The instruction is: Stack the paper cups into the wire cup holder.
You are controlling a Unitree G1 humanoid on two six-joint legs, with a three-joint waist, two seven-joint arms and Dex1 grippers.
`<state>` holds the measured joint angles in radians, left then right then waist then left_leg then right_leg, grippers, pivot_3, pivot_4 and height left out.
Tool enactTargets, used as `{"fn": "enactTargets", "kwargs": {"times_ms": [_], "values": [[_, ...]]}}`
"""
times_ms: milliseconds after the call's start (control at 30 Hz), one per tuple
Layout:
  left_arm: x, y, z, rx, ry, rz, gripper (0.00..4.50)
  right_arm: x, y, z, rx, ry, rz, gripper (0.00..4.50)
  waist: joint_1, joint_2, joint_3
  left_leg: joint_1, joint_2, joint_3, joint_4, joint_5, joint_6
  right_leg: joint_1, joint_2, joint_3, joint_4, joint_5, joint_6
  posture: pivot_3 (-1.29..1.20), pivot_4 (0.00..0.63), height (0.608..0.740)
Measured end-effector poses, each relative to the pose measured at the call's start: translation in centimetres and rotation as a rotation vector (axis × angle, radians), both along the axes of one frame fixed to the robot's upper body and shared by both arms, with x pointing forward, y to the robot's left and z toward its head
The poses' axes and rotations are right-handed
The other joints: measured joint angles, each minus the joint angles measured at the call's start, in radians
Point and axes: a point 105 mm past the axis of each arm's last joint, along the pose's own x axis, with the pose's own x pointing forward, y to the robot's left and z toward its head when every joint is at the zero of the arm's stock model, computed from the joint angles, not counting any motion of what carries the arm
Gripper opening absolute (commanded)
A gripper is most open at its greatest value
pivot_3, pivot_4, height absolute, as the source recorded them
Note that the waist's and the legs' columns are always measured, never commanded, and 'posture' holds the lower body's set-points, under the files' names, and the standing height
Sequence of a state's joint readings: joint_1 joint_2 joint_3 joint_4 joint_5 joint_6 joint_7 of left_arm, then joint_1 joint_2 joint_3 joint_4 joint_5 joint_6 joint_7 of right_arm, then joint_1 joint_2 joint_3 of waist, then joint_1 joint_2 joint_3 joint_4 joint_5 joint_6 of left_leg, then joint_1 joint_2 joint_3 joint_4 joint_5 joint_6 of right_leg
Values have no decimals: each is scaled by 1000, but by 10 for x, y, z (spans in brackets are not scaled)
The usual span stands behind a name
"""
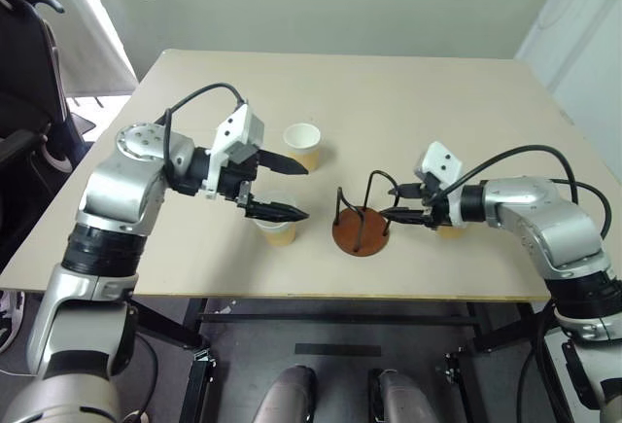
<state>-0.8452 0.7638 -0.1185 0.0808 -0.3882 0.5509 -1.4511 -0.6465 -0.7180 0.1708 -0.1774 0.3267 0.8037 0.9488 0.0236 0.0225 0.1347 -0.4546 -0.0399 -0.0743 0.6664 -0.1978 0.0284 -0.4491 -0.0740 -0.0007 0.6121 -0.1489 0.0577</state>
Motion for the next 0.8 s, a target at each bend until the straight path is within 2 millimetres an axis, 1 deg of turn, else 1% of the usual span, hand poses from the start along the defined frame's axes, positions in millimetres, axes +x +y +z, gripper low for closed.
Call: {"fn": "enactTargets", "kwargs": {"times_ms": [200,300,400,500,567,733,800], "values": [[1,0,0,-2,-5,11,4500,1,-4,0,-5,5,-8,3051,0,0,0,0,0,0,0,0,0,0,0,0,0,0,0,0,150,740],[1,0,0,-3,-6,12,4500,1,-14,5,-25,-6,-32,3051,1,0,0,0,0,0,0,0,0,0,0,0,0,0,0,0,150,740],[1,0,0,-4,-5,11,4500,1,-23,15,-22,-18,-52,3051,1,0,0,0,0,0,0,0,0,0,0,0,0,0,0,0,150,740],[1,0,-2,-6,0,9,4500,-3,-35,34,-16,-50,-71,3051,1,0,0,0,0,0,0,0,0,0,0,0,0,-1,-1,0,150,740],[1,-1,-2,-9,-1,5,4500,-7,-39,41,-22,-67,-69,3051,0,0,0,0,0,0,0,0,0,1,0,0,0,-1,-1,0,150,740],[1,-3,-1,-15,-11,-9,4500,-24,-40,44,-60,-48,2,3051,1,0,0,0,0,0,0,0,0,1,0,0,0,-2,0,0,150,740],[0,-4,-1,-17,-15,-12,4500,-30,-45,44,-88,-44,18,3051,2,0,0,0,0,1,0,0,0,1,0,0,0,-2,0,0,150,740]]}}
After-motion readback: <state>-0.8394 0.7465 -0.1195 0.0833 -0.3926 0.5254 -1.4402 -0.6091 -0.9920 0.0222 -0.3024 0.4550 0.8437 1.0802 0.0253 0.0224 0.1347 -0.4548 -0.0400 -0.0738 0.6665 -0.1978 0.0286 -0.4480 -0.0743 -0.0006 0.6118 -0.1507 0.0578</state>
